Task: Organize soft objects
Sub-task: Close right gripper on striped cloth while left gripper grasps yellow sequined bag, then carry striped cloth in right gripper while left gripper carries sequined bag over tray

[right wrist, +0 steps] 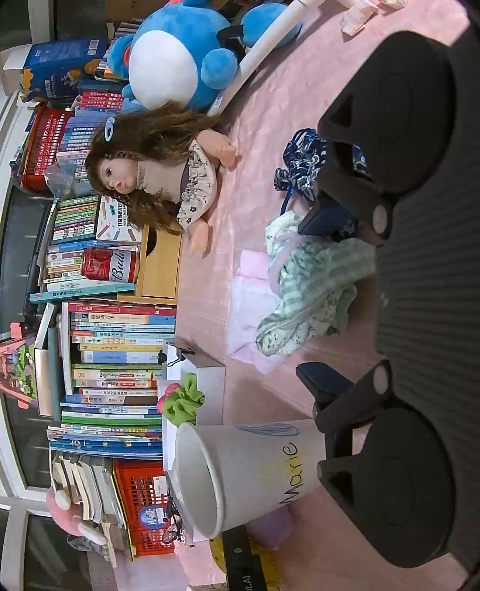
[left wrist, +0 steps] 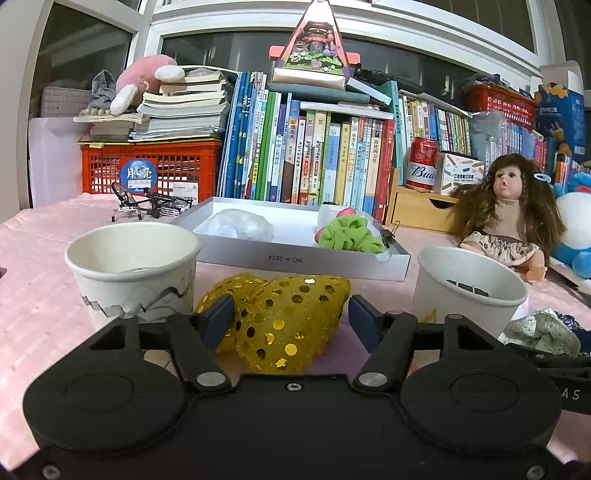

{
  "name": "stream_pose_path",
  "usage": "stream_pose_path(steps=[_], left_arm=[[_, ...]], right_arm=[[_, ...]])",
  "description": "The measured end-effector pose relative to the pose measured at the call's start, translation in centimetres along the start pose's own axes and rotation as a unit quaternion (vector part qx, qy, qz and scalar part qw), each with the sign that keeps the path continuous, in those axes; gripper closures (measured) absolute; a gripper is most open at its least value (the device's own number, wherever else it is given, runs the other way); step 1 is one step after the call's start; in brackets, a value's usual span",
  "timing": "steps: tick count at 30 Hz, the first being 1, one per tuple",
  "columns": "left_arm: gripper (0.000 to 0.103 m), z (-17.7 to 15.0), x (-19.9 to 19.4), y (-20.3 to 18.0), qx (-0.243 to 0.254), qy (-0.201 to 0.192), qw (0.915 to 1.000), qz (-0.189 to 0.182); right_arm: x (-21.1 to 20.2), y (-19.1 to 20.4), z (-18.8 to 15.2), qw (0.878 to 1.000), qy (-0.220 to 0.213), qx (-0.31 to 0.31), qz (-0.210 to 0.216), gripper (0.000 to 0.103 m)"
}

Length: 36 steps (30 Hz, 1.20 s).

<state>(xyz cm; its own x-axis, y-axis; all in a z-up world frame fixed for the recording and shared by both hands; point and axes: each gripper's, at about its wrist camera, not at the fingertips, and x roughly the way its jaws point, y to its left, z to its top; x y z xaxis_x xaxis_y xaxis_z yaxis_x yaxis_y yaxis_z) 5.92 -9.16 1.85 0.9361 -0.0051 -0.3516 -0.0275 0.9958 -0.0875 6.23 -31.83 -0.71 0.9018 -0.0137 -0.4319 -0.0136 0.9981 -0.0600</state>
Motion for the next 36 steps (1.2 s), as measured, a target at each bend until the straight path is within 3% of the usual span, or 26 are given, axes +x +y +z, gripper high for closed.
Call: stream_pose_path(steps=[1, 5, 8, 11, 22, 36], left_arm=[[0.051, 0.0, 0.0, -0.1, 0.002, 0.000, 1.0000, 0.001], [0.059, 0.0, -0.1, -0.1, 0.000, 0.000, 1.0000, -0.001], [0.063, 0.3, -0.6, 0.1, -0.006, 0.000, 0.9999, -0.008], [0.064, 0.6, -1.6, -0.1, -0.003, -0.014, 0.9998, -0.016], [0.064, 1.1, -5.1, -0.5, 0.019, -0.044, 0.9983, -0.033], [0.064, 5.4, -7.7, 0.1, 0.032, -0.052, 0.9953, -0.076]], right_arm=[[0.0, 0.0, 0.0, 1.000, 0.001, 0.000, 0.000, 0.027], [0.3, 0.2, 0.1, 1.000, 0.008, -0.004, -0.003, 0.036], [0.2, 0.3, 0.0, 1.000, 0.005, -0.004, -0.014, 0.050], [-0.3, 0.4, 0.0, 1.000, -0.002, -0.007, -0.018, 0.057], [-3.7, 1.0, 1.4, 0.997, -0.053, -0.046, -0.021, 0.059], [-5.2, 0.9, 4.2, 0.996, -0.084, -0.036, -0.013, 0.059]])
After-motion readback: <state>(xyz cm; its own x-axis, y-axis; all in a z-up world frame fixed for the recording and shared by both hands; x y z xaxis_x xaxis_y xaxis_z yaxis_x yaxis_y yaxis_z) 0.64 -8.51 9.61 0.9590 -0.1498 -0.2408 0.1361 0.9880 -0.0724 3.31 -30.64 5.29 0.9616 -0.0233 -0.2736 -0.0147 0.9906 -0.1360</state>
